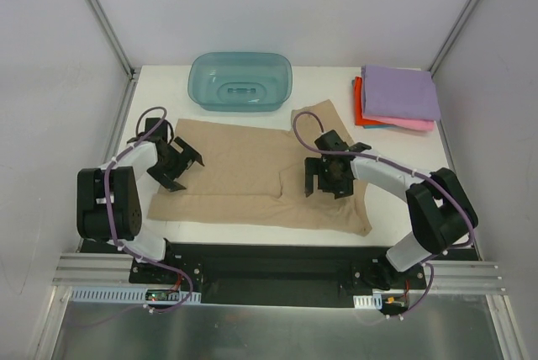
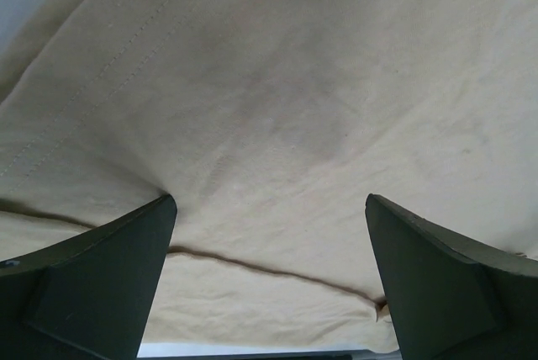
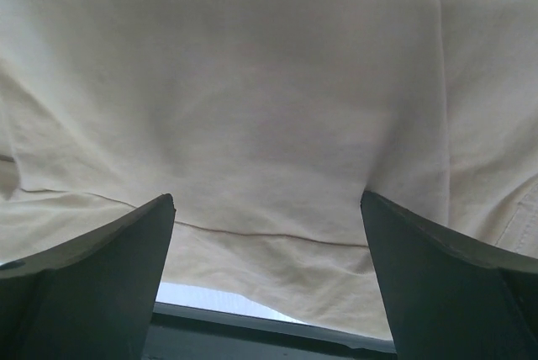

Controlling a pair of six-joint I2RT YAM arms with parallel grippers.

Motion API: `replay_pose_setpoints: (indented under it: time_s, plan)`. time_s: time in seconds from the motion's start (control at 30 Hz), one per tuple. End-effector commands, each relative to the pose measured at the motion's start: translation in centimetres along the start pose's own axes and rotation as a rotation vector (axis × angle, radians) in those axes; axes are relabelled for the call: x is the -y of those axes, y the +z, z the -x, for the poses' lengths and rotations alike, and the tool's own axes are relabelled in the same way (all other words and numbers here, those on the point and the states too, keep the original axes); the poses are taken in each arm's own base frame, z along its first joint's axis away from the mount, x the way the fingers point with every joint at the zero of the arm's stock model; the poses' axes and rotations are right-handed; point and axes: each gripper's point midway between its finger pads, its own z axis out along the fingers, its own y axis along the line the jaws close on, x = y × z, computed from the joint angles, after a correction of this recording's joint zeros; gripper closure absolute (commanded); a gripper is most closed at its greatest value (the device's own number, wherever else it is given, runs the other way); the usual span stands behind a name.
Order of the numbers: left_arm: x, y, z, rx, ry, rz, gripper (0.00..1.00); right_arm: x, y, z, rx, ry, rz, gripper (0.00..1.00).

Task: Fold and stack the t-shirts
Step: Fold the tshirt

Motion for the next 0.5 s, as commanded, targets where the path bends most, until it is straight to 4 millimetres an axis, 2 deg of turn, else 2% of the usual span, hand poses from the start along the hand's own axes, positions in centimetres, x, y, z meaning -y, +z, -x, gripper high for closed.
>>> replay_pose_setpoints:
  time_s: [0.0, 0.03, 0.1, 0.27, 0.4, 0.47]
  plan:
    - [-4.8, 1.5, -3.5, -0.076, 0.004, 0.119, 0.01, 0.8, 0.5, -1.7, -0.032, -0.002, -0.029, 0.03]
    - [-5.8, 1.6, -4.3, -0.089, 0.001, 0.136, 0.00, 0.9, 0.6, -2.0, -0.041, -0.008, -0.035, 0.03]
    - [-6.2, 1.1, -4.6, -0.068, 0.003, 0.125, 0.01, 1.2, 0.6, -2.5, -0.050, -0.023, -0.040, 0.03]
    - [-8.5, 0.2, -6.2, -0.040, -0.018, 0.144, 0.01, 1.1, 0.1, -3.5, -0.088, -0.043, -0.025, 0.03]
    - [-9.6, -0.7, -7.0, -0.002, -0.033, 0.138, 0.01, 2.2, 0.2, -2.9, -0.069, -0.103, -0.075, 0.03]
    - [-10.3, -0.8, -7.8, -0.009, -0.043, 0.144, 0.01, 2.0, 0.1, -2.5, -0.076, -0.121, -0.083, 0.03]
